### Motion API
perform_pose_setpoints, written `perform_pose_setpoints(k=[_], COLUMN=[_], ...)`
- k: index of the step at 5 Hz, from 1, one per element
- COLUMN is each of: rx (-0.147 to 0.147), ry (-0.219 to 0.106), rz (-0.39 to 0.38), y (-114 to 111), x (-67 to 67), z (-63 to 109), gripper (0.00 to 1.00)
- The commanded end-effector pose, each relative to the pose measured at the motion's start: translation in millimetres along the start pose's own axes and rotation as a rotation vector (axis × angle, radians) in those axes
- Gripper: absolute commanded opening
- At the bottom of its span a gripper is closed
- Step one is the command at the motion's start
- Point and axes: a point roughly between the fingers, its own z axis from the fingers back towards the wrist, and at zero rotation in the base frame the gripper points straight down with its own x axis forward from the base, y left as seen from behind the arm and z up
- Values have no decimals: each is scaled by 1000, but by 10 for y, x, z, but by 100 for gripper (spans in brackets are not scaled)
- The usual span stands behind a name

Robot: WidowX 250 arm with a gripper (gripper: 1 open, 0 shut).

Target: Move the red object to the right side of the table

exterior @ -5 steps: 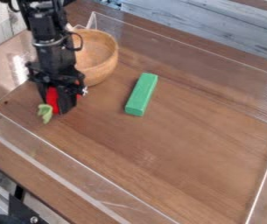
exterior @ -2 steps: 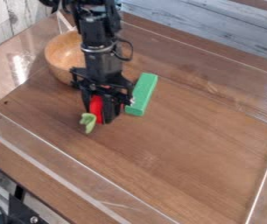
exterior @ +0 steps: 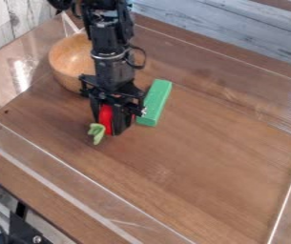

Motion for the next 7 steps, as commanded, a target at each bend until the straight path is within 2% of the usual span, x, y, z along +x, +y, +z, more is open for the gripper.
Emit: perform_pose_setpoints(k=[1, 3, 5, 7], rx=[29, 32, 33, 29], ry=[-47, -38, -28, -27], rz=[-68, -76, -107, -84], y=[-17, -164, -22, -9], x=[20, -41, 97, -19], z=[204, 319, 121, 17], gripper=[0, 0, 0, 0])
